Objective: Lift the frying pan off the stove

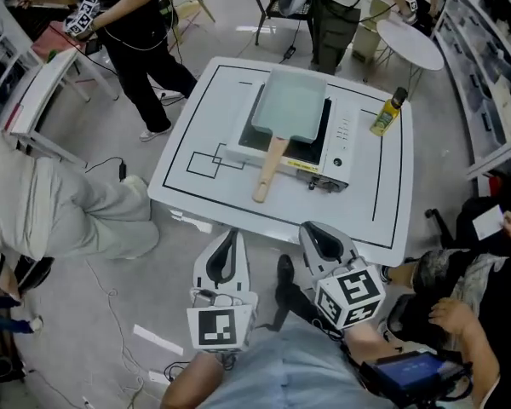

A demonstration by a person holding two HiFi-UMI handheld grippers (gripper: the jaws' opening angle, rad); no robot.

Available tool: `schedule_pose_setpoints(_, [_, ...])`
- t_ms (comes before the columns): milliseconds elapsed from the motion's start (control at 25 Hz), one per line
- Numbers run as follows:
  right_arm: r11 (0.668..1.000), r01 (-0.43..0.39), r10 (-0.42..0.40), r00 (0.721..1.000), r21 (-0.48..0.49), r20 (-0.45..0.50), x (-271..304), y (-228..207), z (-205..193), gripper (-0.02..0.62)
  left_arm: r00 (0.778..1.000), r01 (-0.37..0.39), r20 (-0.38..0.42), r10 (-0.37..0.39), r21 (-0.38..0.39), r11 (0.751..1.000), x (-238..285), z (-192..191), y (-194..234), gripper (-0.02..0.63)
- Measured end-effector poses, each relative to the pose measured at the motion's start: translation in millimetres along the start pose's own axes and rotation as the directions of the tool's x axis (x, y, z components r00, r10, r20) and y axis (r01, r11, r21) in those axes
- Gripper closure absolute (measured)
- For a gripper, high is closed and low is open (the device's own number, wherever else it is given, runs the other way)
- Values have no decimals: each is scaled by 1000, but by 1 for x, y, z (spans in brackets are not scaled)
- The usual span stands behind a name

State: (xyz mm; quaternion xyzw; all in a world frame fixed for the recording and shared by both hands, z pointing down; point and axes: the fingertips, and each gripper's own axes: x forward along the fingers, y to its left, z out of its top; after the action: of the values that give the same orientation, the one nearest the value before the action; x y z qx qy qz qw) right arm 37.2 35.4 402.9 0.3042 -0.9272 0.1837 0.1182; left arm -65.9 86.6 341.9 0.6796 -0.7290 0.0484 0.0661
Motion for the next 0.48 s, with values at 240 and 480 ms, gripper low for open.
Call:
schedule_pose_setpoints(240, [1000,-9,9,1000,14,-18,57,-32,33,545,1000,-2,-26,1,-12,1000,69,16,22,588])
schedule_pose_setpoints(480, [999,-30,31,999,-17,20,93,-45,82,545,999,-16,35,15,7,1000,106,55,41,588])
